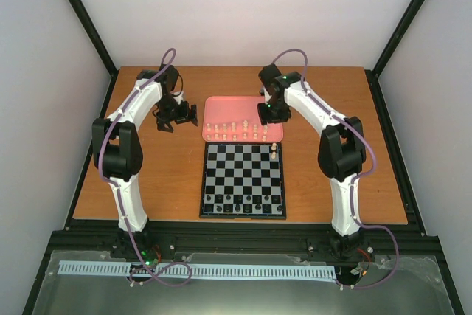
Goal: Set up the chess pieces on the board
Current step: Place the chess piece on the chessboard, then pick up the chess piece from the storage box.
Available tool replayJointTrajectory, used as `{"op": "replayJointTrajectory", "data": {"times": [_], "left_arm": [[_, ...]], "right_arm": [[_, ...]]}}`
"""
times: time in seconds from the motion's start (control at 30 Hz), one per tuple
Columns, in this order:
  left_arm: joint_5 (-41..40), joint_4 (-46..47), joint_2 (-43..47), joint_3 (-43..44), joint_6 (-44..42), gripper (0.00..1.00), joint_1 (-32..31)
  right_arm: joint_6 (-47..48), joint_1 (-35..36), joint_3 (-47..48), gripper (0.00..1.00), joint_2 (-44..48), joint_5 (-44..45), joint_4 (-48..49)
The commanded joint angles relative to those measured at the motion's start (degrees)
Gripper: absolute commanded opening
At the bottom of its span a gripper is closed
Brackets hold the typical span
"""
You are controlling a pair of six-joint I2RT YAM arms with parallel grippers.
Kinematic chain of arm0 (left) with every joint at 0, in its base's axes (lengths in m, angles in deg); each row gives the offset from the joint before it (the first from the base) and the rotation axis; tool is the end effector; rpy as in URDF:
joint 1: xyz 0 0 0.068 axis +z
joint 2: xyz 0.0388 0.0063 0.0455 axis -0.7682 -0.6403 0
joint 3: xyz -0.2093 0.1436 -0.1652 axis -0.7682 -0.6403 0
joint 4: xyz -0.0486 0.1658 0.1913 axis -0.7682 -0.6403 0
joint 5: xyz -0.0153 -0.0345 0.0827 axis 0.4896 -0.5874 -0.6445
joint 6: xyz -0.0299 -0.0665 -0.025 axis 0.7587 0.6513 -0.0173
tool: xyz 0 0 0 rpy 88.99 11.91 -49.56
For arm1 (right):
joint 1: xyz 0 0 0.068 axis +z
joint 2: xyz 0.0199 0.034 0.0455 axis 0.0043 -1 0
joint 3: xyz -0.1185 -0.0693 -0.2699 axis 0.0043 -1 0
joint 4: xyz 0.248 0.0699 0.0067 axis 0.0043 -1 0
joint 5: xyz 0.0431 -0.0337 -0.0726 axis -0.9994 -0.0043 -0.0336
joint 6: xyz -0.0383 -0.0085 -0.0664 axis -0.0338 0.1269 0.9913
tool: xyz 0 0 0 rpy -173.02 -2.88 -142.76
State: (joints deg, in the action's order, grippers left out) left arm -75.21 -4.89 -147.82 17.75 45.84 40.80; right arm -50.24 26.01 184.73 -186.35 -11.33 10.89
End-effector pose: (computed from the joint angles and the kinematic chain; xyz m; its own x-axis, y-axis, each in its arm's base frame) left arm 0.3912 -0.0802 0.2443 -0.9909 -0.1345 -0.0112 -0.1276 0.9604 -0.2476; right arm 0.3956 0.2003 0.2315 -0.9590 -0.2239 -0.1737 -0.2449 0.9632 0.1107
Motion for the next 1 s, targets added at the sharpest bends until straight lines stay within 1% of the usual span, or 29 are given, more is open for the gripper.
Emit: {"op": "replayJointTrajectory", "data": {"times": [0.0,0.13,0.37,0.97], "left_arm": [[0.1,0.2,1.5,0.7,-1.3,1.0,-0.2],[0.1,0.0,1.4,0.8,-1.3,1.0,-0.2],[-0.7,-0.1,1.3,0.8,-1.5,1.0,-0.2],[-0.8,-0.2,0.4,1.2,-1.5,1.0,-0.2]], "right_arm": [[-0.8,-0.8,6.1,0.46,-4.8,0.1,-2.2],[-1.2,-0.9,10.1,0.44,-8.7,-1.6,-2.0],[-1.2,-1.2,14.3,0.42,-13.4,-0.3,-2.1],[-0.4,-1.5,13.6,0.42,-15.7,0.1,-2.6]]}}
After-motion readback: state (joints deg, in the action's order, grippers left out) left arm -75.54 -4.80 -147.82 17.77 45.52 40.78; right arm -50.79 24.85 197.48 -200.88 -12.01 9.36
